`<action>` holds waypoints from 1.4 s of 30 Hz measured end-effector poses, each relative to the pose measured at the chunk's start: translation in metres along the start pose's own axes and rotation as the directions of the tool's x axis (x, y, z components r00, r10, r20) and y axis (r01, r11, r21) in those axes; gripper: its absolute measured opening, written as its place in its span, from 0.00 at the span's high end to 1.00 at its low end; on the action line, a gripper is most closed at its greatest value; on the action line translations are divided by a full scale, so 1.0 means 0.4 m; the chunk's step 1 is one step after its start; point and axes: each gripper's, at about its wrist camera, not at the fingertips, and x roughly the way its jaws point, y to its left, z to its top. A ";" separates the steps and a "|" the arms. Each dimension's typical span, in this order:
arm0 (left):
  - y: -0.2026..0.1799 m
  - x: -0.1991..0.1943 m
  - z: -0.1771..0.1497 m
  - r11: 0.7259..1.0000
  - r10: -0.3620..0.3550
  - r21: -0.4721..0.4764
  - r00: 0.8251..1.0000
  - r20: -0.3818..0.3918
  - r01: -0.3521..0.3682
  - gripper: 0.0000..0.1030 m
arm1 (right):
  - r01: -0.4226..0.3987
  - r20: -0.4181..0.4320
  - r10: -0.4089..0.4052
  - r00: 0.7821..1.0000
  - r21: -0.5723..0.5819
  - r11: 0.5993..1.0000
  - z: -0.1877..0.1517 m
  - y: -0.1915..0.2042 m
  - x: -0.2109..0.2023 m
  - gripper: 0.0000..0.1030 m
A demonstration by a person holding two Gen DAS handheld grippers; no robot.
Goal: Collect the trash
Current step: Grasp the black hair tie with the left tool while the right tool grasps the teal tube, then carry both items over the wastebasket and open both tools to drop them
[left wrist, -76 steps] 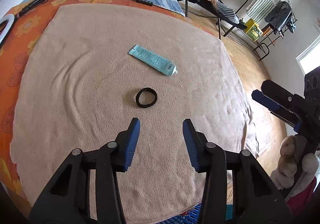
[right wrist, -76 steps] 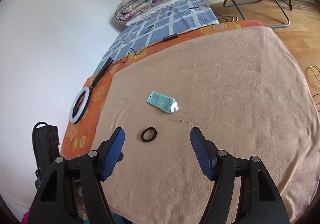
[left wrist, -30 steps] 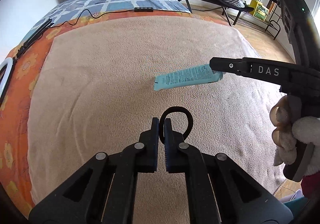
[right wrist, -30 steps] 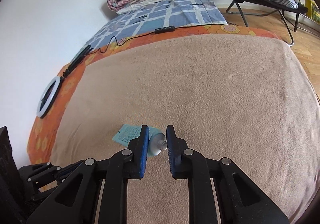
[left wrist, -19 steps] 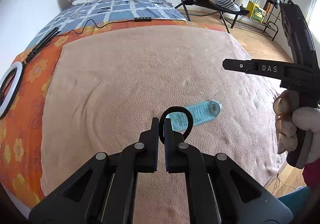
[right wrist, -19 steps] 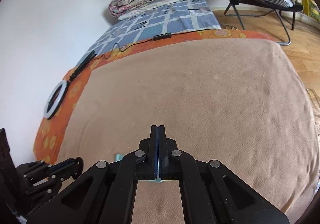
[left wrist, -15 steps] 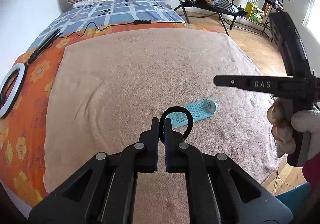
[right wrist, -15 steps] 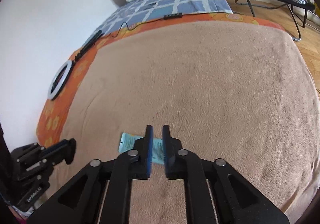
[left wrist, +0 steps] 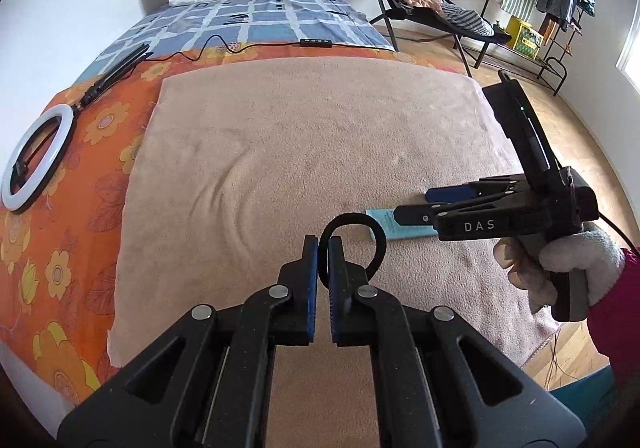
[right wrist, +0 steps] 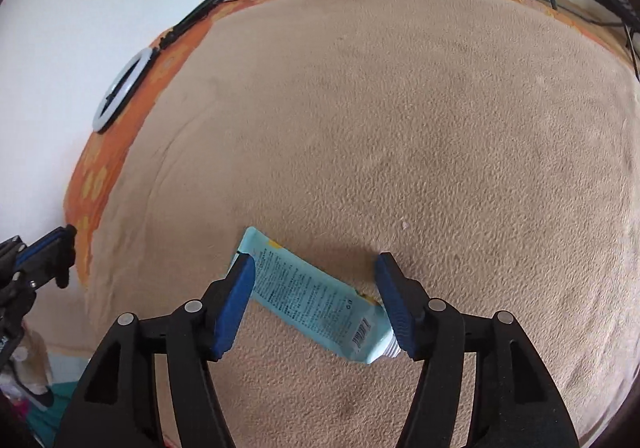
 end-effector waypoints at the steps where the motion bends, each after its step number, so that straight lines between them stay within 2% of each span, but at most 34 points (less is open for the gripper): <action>1: 0.001 -0.008 -0.002 1.000 -0.001 0.001 1.000 0.005 0.001 0.98 | -0.042 -0.021 0.042 0.999 -0.002 0.999 -0.008 0.005 -0.006 0.40; 3: 0.003 -0.023 -0.005 1.000 -0.002 0.004 1.000 0.013 0.002 0.98 | -0.077 -0.041 0.075 0.996 -0.042 0.996 -0.033 0.028 -0.018 0.40; 6: 0.006 -0.042 -0.010 1.000 -0.001 0.000 1.000 0.019 0.001 0.98 | 0.006 -0.074 -0.018 0.997 -0.165 0.986 -0.075 0.081 -0.003 0.40; 8: 0.007 -0.055 -0.014 1.000 0.005 0.000 1.000 0.024 -0.005 0.98 | 0.094 -0.056 -0.112 0.992 -0.254 0.963 -0.102 0.118 0.012 0.42; 10: 0.006 -0.072 -0.022 1.000 0.013 0.005 0.999 0.032 -0.013 0.98 | 0.209 -0.014 -0.226 0.974 -0.317 0.925 -0.119 0.147 0.019 0.65; 11: 0.004 -0.081 -0.027 1.000 0.016 0.009 0.999 0.035 -0.017 0.98 | 0.213 -0.008 -0.227 0.974 -0.320 0.923 -0.123 0.153 0.016 0.70; 12: 0.002 -0.090 -0.032 1.000 0.019 0.013 0.999 0.038 -0.020 0.98 | 0.204 -0.010 -0.217 0.976 -0.303 0.931 -0.124 0.151 0.012 0.91; 13: -0.001 -0.099 -0.039 1.000 0.022 0.017 0.999 0.040 -0.023 0.98 | 0.204 -0.010 -0.216 0.976 -0.284 0.937 -0.127 0.148 0.007 0.95; 17: -0.019 -0.132 -0.064 0.999 0.020 0.036 0.999 0.050 -0.022 0.97 | 0.246 0.040 -0.244 0.969 -0.250 0.937 -0.159 0.131 -0.040 0.96; 22: -0.056 -0.187 -0.096 0.998 -0.004 0.061 0.997 0.072 0.000 0.98 | 0.227 0.105 -0.209 0.972 -0.198 0.954 -0.168 0.145 -0.122 0.96; 27: -0.107 -0.237 -0.144 0.993 -0.027 0.114 0.995 0.095 0.016 0.98 | 0.223 0.164 -0.195 0.967 -0.173 0.959 -0.246 0.179 -0.202 0.96; 33: -0.154 -0.271 -0.215 0.987 -0.067 0.149 0.994 0.089 0.053 0.97 | 0.219 0.199 -0.187 0.962 -0.153 0.964 -0.381 0.214 -0.263 0.96; 37: -0.189 -0.270 -0.269 0.982 -0.084 0.177 0.994 0.065 0.072 0.97 | 0.220 0.207 -0.190 0.960 -0.134 0.966 -0.463 0.224 -0.286 0.96; 42: -0.226 -0.226 -0.350 0.973 -0.108 0.201 0.994 -0.026 0.111 0.97 | 0.224 0.193 -0.201 0.960 -0.103 0.969 -0.555 0.214 -0.290 0.96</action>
